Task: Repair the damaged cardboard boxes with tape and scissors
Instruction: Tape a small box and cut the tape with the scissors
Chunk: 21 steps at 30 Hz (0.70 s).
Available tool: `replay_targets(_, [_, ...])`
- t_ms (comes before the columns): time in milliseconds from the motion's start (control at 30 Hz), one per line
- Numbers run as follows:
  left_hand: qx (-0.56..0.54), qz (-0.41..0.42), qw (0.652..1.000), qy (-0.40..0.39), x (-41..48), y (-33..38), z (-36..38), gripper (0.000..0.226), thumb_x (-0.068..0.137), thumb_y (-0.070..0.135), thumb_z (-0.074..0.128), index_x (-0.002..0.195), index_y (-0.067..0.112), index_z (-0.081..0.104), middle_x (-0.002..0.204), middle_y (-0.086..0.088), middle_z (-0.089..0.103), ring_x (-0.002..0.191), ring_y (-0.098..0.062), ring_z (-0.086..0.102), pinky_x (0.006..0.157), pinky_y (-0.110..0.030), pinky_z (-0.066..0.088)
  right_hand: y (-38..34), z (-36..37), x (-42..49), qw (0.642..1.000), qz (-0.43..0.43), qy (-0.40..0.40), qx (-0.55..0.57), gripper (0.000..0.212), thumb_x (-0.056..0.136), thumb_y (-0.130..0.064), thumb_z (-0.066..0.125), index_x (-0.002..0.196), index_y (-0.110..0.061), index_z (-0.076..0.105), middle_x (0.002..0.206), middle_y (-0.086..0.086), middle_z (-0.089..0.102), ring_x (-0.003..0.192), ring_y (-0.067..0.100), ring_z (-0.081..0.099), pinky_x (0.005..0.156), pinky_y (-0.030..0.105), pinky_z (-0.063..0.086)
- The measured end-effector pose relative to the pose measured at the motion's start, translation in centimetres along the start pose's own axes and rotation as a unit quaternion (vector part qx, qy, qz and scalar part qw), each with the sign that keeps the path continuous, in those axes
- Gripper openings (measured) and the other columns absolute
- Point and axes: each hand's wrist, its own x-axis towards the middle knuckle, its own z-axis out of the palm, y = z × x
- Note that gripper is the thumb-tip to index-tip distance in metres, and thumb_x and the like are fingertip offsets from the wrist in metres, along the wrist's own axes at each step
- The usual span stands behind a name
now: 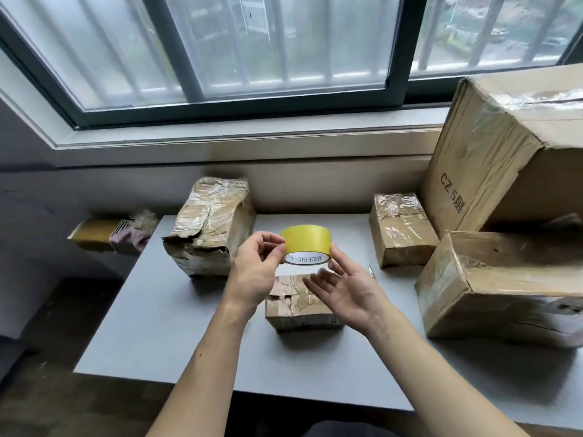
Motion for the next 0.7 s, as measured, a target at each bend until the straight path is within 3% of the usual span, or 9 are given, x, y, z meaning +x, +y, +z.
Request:
replay_targets(133, [-0.018,-0.019,0.999,-0.037,0.9,0.3,-1.1,0.009,0.096,0.001,0.059,0.094,0.009,0.062,0.077,-0.002,0.062,0.060,0.001,0.057,0.061,-0.011,0.046,0.1,0.9,0.7,0.997,-0.065,0.014,-0.050,0.049,0.077,-0.035,0.080,0.111,-0.007,0.058,0.106,0.014,0.060,0.099,0.027,0.063,0.103,0.040,0.052])
replay_targets(300, [-0.006,-0.033,0.989,-0.141,2.2,0.4,-3.2,0.007,0.095,0.002,0.061,0.098,0.008,0.061,0.079,-0.005,0.062,0.064,-0.005,0.058,0.062,-0.014,0.045,1.0,1.6,1.8,0.979,-0.126,-0.048,-0.150,0.067,0.085,-0.048,0.073,0.137,-0.013,0.049,0.133,0.018,0.061,0.115,0.031,0.063,0.104,0.044,0.045])
replay_targets(367, [-0.026,-0.043,0.985,-0.167,2.6,0.5,-4.0,0.007,0.094,0.001,0.061,0.097,0.008,0.061,0.076,-0.003,0.062,0.063,-0.006,0.057,0.060,-0.014,0.045,1.4,2.1,2.1,0.968,-0.134,-0.060,-0.202,0.074,0.086,-0.055,0.070,0.139,-0.007,0.051,0.132,0.023,0.062,0.121,0.038,0.062,0.109,0.050,0.044])
replay_targets(433, [-0.105,-0.082,0.975,-0.180,3.0,0.6,-4.6,0.008,0.094,0.000,0.060,0.096,0.008,0.059,0.070,-0.003,0.061,0.060,-0.008,0.055,0.058,-0.017,0.044,1.9,2.8,2.1,0.968,-0.136,-0.049,-0.203,0.068,0.087,-0.053,0.066,0.134,-0.004,0.058,0.125,0.025,0.066,0.114,0.038,0.065,0.102,0.049,0.051])
replay_targets(500, [-0.197,-0.129,0.953,-0.190,3.4,0.6,-5.3,0.009,0.093,0.000,0.059,0.097,0.009,0.058,0.067,-0.002,0.059,0.058,-0.009,0.054,0.060,-0.019,0.043,2.5,3.5,2.3,0.976,-0.118,-0.030,-0.178,0.064,0.085,-0.052,0.063,0.128,-0.005,0.064,0.118,0.024,0.069,0.104,0.035,0.069,0.093,0.045,0.055])
replay_targets(567, [-0.228,-0.145,0.941,-0.203,3.8,0.4,-6.0,0.011,0.092,0.000,0.060,0.099,0.009,0.057,0.068,-0.002,0.060,0.058,-0.009,0.054,0.061,-0.020,0.046,3.1,4.0,2.6,0.984,-0.100,-0.017,-0.147,0.069,0.079,-0.055,0.070,0.125,-0.004,0.067,0.109,0.021,0.068,0.099,0.033,0.068,0.090,0.045,0.056])
replay_targets(633, [-0.261,-0.159,0.929,-0.209,4.0,0.4,-6.5,0.014,0.090,0.000,0.061,0.100,0.009,0.057,0.070,-0.001,0.061,0.057,-0.009,0.054,0.058,-0.018,0.049,3.6,4.4,2.9,0.990,-0.082,0.002,-0.113,0.063,0.073,-0.056,0.075,0.109,-0.005,0.069,0.095,0.017,0.061,0.087,0.029,0.066,0.084,0.043,0.058])
replay_targets(700, [-0.315,-0.189,0.907,-0.205,4.0,0.4,-6.9,0.019,0.084,0.001,0.063,0.099,0.010,0.055,0.071,-0.003,0.061,0.055,-0.010,0.054,0.055,-0.017,0.050,4.0,4.9,3.0,0.994,-0.059,0.012,-0.091,0.054,0.073,-0.055,0.075,0.102,-0.011,0.063,0.097,0.018,0.057,0.085,0.027,0.063,0.079,0.040,0.059])
